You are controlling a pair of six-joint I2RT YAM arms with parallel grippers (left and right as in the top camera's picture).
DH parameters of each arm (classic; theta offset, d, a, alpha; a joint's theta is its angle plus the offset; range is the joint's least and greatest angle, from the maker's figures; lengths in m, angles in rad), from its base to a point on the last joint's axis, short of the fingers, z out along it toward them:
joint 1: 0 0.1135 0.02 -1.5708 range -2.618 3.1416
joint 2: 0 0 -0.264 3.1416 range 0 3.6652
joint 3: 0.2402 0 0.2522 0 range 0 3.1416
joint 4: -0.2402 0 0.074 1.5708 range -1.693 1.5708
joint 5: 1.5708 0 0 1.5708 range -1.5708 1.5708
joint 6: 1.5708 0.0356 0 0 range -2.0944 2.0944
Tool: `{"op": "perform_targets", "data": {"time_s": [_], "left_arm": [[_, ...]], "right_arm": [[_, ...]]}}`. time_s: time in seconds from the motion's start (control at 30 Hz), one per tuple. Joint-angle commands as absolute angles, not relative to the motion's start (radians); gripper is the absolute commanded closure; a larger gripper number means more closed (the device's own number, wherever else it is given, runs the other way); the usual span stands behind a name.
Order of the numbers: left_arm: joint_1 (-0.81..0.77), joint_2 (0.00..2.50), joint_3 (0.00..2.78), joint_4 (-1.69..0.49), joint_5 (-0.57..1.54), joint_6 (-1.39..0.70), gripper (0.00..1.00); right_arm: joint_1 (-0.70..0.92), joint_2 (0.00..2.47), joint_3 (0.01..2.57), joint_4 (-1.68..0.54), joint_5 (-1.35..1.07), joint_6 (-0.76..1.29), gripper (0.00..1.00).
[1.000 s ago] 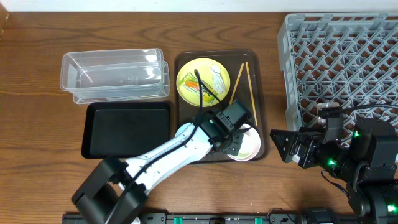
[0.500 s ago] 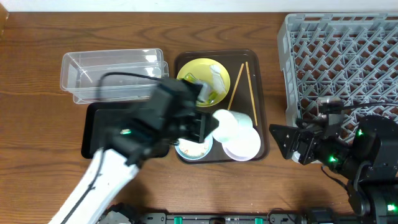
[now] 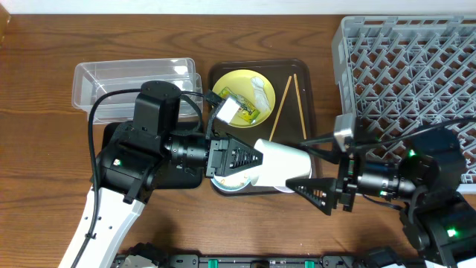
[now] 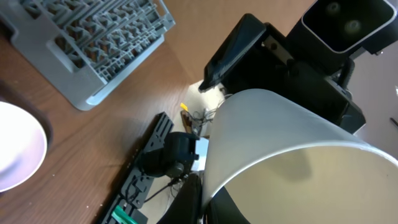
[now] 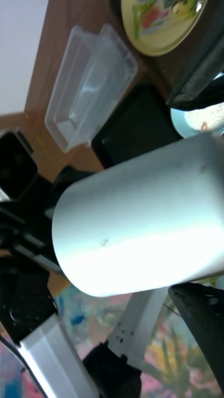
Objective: Sort waste into correct bins and load items into the dishwasher rack
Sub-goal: 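Lift the white cup with the left gripper toward the right gripper, then grasp the white cup with the right gripper and release the left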
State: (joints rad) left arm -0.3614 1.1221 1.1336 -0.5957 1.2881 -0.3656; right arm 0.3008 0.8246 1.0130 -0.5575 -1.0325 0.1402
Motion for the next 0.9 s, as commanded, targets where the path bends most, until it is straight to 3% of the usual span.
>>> {"op": "perform_targets", "data": {"time_s": [0.0, 0.2, 0.27, 0.33, 0.5, 0.57, 0.63, 0.67, 0.7, 0.87], "left_arm": [[-0.356, 1.116, 1.151, -0.592, 1.351, -0.352, 0.94], [-0.356, 1.116, 1.151, -0.59, 1.35, -0.352, 0.94], [-0.356, 1.116, 1.151, -0.579, 1.351, -0.353, 0.94], [-0.356, 1.116, 1.151, -0.569, 1.351, -0.354, 0.94], [-0.356, 1.116, 1.151, -0.566, 1.351, -0.357, 0.94], [-0.356, 1.116, 1.151, -0.567, 1.351, -0.357, 0.93], [-0.356, 1.116, 1.151, -0.567, 1.351, -0.356, 0.83], [-0.356, 1.116, 1.151, -0.567, 1.351, -0.357, 0.66], [-0.356, 1.116, 1.151, -0.567, 1.351, -0.356, 0.55], [-0.356, 1.116, 1.15, -0.567, 1.351, -0.356, 0.5]], "right_arm": [[0.335, 0.849, 1.026, -0.525, -1.033, 0.151, 0.23], [0.357, 0.871, 1.026, -0.513, -1.037, 0.16, 0.27], [0.357, 0.871, 1.026, -0.513, -1.053, 0.16, 0.09], [0.357, 0.87, 1.026, -0.513, -1.052, 0.159, 0.08], [0.357, 0.871, 1.026, -0.512, -1.052, 0.159, 0.36], [0.356, 0.871, 1.026, -0.511, -1.051, 0.159, 0.39], [0.356, 0.87, 1.026, -0.511, -1.051, 0.155, 0.32], [0.356, 0.868, 1.026, -0.512, -1.05, 0.149, 0.32], [0.352, 0.867, 1.026, -0.513, -1.047, 0.148, 0.32], [0.297, 0.847, 1.027, -0.549, -1.043, 0.149, 0.39]]}}
